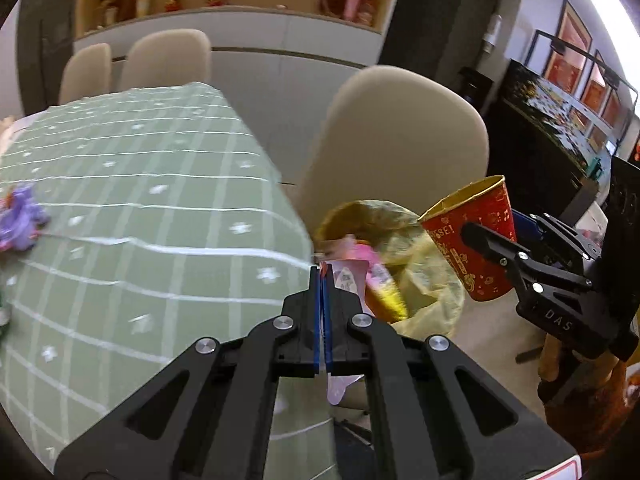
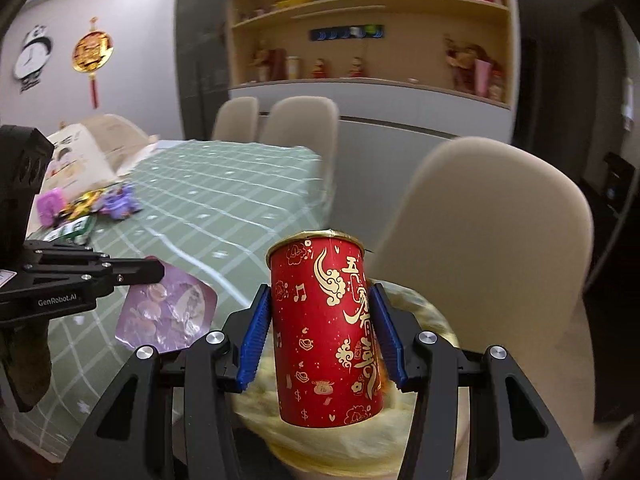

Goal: Collect trash
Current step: 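Carry the blister pack with the left gripper while the right gripper carries the red cup to the bin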

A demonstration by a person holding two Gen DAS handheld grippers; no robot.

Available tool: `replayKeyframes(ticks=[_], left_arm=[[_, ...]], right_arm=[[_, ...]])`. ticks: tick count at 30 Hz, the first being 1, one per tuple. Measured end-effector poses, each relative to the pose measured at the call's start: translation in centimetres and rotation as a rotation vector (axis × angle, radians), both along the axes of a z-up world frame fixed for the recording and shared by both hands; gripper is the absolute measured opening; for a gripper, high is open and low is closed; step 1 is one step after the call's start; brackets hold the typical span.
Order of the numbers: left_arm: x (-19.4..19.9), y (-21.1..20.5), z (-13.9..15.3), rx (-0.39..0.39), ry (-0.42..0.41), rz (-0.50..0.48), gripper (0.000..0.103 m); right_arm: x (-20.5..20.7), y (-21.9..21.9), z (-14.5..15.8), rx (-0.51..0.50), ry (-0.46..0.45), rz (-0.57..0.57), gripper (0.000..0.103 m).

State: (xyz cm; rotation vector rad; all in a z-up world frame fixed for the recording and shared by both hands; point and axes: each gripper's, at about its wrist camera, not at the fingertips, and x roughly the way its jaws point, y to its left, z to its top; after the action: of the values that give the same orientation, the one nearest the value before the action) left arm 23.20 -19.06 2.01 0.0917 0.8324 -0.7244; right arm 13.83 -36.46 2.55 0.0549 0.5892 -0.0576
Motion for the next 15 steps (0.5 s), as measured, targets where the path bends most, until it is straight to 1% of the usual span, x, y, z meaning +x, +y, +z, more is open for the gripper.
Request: replayKeyframes(ticks=[4,6,12,15], left_arm=[[1.1,-3.6,-1.2,0.008,0.013,-0.033,0.001],[1.9,-5.2,-1.9,0.006,0.033,-0.042,0.001],[3.6,-8.4,-3.0,-0.004,0.055,-0.055,0.001],[4.1,-10.0,-3.6,0.008,0.056,-0.068,0.001]], right_arm=[[-0.6,-3.2,-0.9,0.042,0.012,-0.049,0.047],[-0.9,-4.4,-1.4,0.059,0.019,-0.067,0.047],[-0.7,-6.3,-2.9,0.068,0.044,-0.089,0.047],[-0.3,-6.9,-3.4,0.083,0.051,-0.097,0.047]])
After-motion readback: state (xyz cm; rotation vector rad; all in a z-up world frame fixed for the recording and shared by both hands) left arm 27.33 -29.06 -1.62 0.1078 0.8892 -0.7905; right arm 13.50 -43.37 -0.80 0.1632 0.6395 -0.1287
